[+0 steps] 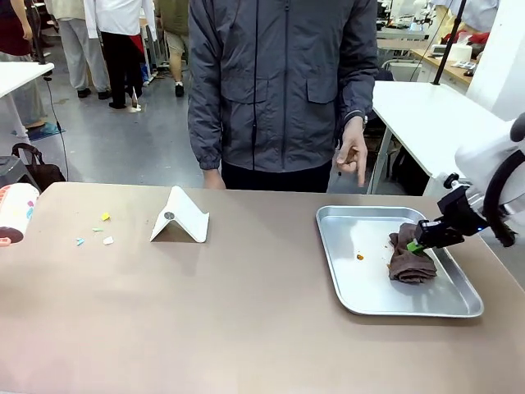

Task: Clean the surface of the table.
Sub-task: If a person points to the right, clean the right side of the table with your right hand, and if they point to the left, clean the left side with your left hand.

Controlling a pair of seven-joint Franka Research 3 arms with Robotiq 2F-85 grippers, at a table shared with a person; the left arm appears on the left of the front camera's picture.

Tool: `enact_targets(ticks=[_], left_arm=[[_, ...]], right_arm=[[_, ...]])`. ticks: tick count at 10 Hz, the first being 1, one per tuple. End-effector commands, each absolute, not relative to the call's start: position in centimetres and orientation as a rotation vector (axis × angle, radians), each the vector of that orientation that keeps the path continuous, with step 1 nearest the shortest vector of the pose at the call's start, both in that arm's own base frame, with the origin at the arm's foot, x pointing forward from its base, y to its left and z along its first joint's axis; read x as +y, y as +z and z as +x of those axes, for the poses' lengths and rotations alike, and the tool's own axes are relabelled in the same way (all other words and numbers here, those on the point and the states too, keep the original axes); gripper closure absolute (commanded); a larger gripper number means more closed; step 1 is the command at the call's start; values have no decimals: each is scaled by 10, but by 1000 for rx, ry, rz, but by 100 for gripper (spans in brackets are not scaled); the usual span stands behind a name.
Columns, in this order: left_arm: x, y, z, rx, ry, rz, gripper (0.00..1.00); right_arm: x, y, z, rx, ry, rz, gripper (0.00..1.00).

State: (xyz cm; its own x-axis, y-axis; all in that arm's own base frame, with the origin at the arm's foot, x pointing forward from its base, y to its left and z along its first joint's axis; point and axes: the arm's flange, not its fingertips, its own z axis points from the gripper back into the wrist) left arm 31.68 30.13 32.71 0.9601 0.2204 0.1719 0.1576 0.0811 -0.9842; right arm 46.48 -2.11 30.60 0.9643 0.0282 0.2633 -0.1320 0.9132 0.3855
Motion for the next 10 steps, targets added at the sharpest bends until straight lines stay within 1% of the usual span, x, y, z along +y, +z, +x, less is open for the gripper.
enact_targets(ticks=[1,7,10], left_arm=[[301,332,315,-314,40,-1511,100],[301,332,315,-314,40,-1511,100],[301,332,315,-314,40,-1511,100]], right_arm=[[-10,300,473,-254,94,441,93],[48,275,480,-189,202,559,93],[85,269,478,-168,311,600,93]])
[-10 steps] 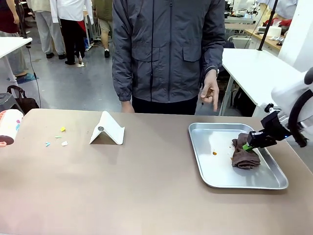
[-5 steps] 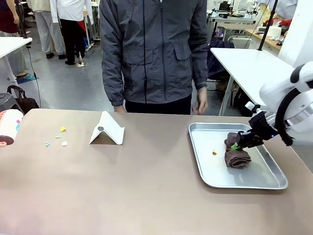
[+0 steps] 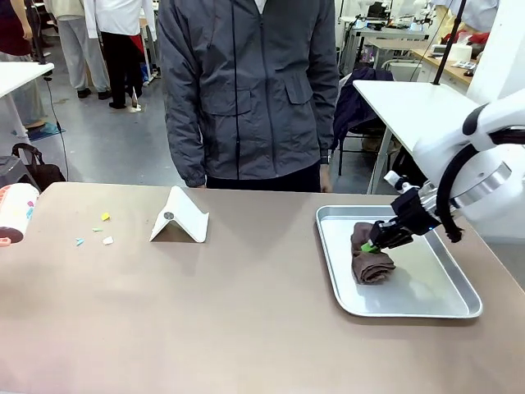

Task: Clean the surface of the table.
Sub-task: If a person points to the right, clean the right side of the table with your right hand, and if they point to the left, clean the left side with your left hand.

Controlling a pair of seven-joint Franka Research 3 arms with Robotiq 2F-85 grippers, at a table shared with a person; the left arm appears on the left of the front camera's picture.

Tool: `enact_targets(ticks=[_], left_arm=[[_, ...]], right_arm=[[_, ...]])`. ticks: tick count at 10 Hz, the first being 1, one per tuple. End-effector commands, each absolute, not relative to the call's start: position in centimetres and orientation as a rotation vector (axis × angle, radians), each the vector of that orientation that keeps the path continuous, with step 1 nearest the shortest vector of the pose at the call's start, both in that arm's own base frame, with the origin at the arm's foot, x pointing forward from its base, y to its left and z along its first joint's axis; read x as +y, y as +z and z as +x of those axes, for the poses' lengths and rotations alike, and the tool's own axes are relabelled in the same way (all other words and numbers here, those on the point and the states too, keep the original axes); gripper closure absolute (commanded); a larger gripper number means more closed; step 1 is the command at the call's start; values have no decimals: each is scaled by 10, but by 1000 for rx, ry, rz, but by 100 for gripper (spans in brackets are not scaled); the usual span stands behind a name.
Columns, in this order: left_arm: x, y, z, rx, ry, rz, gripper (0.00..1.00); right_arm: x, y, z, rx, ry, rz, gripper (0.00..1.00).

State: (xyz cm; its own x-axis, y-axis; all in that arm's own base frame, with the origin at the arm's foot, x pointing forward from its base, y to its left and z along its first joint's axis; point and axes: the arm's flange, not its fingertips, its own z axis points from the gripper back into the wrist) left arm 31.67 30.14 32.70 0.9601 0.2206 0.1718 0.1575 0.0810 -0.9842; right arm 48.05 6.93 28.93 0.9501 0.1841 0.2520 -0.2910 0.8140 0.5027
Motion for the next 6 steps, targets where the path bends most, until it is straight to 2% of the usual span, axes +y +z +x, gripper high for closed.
enact_targets(ticks=[1,6], left_arm=[[301,332,315,-314,40,-1511,100],[301,332,315,-314,40,-1511,100]], right_arm=[[95,267,477,-153,341,593,93],[89,266,476,-160,340,532,93]])
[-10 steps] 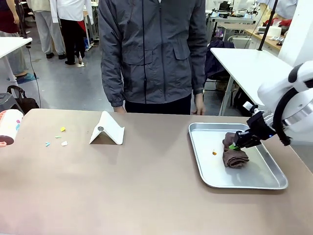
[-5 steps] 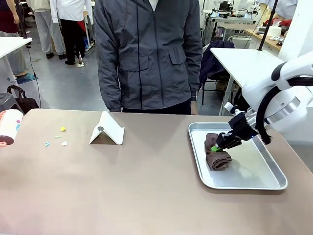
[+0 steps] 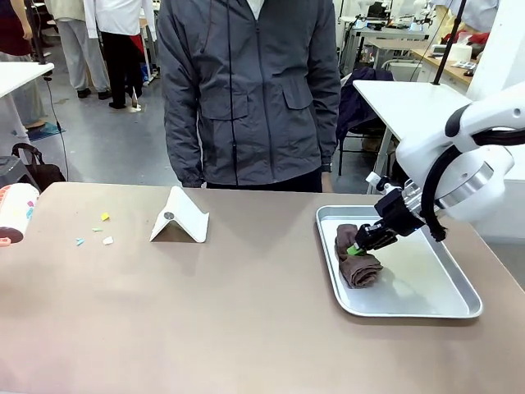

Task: Clean the surface of the table.
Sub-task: If a person points to the right, clean the right side of the table with your right hand, and if they point to the left, clean the left side with your left hand.

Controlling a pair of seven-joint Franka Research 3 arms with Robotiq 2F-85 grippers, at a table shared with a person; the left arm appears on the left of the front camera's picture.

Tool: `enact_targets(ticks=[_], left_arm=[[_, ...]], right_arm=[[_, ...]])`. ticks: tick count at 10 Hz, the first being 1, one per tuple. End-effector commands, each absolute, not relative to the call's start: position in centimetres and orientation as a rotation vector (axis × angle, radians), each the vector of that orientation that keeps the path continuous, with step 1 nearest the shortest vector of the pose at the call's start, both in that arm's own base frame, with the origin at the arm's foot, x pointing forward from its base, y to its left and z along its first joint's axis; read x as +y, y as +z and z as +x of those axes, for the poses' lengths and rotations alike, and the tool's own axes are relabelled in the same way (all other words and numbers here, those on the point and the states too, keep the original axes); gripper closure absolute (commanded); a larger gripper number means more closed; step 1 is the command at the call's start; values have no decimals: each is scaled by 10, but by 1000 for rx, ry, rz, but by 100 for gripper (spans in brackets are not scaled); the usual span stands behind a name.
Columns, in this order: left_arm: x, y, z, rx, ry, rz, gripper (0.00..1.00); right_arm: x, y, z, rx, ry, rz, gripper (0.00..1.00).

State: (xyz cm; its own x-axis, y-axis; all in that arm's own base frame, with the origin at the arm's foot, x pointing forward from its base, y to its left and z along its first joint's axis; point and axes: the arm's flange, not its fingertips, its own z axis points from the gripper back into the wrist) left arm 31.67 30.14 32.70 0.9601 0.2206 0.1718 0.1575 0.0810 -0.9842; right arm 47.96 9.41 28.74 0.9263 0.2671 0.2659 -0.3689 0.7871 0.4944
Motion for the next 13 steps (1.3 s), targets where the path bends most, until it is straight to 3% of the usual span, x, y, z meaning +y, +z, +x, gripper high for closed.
enact_targets(ticks=[1,9,13], left_arm=[[301,332,315,-314,40,-1511,100],[301,332,315,-314,40,-1511,100],[301,332,315,-314,40,-1511,100]], right_arm=[[72,270,476,-177,298,522,93],[-43,290,455,-304,30,585,93],[-65,306,446,-349,34,808,93]])
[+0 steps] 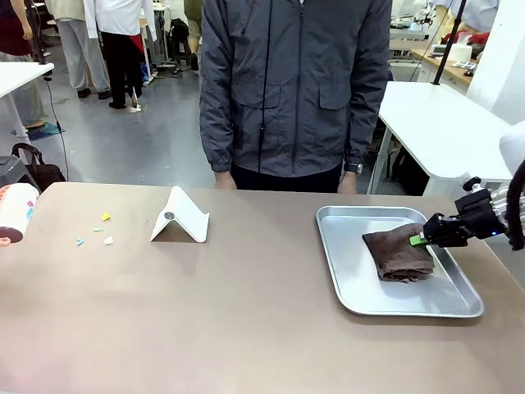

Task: Clean the surface of the table.
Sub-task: If a person points to the right, clean the right side of the table with your right hand, and if they point to the left, clean the left side with your left hand.

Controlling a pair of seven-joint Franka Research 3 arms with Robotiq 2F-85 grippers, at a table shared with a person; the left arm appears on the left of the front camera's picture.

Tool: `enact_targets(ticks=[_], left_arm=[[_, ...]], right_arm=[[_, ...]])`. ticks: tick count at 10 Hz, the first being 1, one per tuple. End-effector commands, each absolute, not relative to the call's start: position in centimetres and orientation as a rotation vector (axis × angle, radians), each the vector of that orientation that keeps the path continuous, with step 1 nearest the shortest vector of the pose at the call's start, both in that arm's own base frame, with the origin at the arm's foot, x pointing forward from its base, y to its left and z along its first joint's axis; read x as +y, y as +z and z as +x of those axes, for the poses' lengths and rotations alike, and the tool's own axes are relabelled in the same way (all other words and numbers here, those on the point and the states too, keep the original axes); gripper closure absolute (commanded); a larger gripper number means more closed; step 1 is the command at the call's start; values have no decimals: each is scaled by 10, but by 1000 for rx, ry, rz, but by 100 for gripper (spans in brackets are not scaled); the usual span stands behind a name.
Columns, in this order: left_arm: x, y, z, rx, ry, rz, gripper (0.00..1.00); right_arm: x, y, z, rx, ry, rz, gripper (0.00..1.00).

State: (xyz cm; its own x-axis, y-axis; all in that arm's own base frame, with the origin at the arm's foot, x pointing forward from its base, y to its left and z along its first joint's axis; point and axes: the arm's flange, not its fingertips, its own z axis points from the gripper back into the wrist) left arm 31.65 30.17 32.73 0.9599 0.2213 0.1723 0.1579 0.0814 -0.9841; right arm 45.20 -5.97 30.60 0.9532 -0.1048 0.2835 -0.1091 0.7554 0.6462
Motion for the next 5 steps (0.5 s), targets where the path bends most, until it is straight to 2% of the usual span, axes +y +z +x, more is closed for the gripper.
enact_targets(ticks=[1,3,5], left_arm=[[301,332,315,-314,40,-1511,100],[301,332,315,-314,40,-1511,100],[301,332,315,-314,40,-1511,100]], right_arm=[[-72,315,439,-362,52,941,93],[-85,327,427,-348,37,1169,93],[-93,341,414,-288,51,1325,93]])
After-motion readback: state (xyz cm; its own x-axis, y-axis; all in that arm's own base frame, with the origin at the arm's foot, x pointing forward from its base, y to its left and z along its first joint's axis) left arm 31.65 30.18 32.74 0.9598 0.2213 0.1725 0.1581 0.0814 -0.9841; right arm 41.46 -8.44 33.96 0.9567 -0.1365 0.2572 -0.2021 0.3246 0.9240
